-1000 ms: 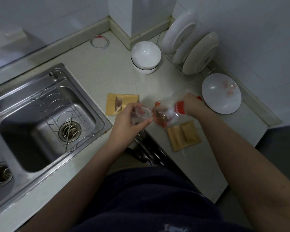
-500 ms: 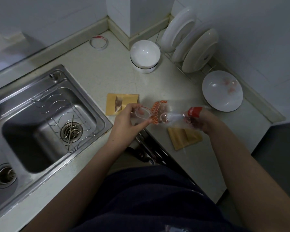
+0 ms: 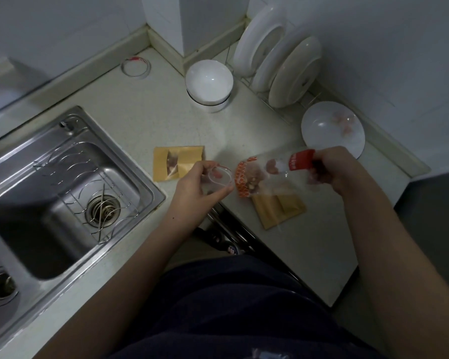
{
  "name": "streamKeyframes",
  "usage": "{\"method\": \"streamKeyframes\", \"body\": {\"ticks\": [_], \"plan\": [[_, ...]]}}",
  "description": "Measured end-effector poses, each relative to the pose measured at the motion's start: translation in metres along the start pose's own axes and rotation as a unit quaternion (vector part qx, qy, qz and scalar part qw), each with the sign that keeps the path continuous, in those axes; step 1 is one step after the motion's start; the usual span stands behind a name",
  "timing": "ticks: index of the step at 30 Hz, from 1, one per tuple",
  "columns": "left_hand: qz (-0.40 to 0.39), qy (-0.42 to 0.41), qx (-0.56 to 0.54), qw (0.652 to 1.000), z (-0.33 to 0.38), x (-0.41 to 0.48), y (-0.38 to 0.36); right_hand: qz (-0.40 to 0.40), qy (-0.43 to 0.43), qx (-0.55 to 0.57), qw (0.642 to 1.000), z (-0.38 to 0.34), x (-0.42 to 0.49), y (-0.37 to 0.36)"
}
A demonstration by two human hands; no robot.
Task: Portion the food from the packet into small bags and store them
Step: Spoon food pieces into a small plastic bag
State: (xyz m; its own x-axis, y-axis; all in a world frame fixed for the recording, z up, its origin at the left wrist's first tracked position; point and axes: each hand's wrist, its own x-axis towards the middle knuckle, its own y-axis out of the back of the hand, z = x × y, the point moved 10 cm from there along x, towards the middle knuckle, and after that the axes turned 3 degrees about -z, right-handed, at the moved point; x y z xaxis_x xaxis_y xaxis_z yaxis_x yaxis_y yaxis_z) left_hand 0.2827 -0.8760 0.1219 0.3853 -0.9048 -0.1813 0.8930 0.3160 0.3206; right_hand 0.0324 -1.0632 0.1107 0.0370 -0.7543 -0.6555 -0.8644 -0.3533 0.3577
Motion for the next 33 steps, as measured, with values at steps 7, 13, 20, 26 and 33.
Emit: {"method": "streamKeyframes", "body": {"ticks": [7,13,20,26,33], "plan": [[-0.009,0.0,0.007,1.0,-0.004,0.003,-0.005,-0.012,0.073,0.003,0.997,-0.034,-0.022,-0.003],[-0.012,0.0,0.01,1.0,-0.005,0.004,-0.005,-0.051,0.097,0.039,0.993,-0.047,-0.039,-0.015],[0.007,-0.034,0.008,0.999,0.007,0.002,0.002,-0.096,0.099,0.086,0.987,-0.056,-0.057,-0.032],[0.005,-0.045,-0.006,0.999,0.009,0.003,0.002,-0.14,0.129,0.073,0.979,-0.067,-0.074,-0.045],[-0.001,-0.065,-0.016,0.998,0.014,0.004,-0.001,-0.164,0.25,-0.059,0.952,-0.087,-0.106,-0.072]]}}
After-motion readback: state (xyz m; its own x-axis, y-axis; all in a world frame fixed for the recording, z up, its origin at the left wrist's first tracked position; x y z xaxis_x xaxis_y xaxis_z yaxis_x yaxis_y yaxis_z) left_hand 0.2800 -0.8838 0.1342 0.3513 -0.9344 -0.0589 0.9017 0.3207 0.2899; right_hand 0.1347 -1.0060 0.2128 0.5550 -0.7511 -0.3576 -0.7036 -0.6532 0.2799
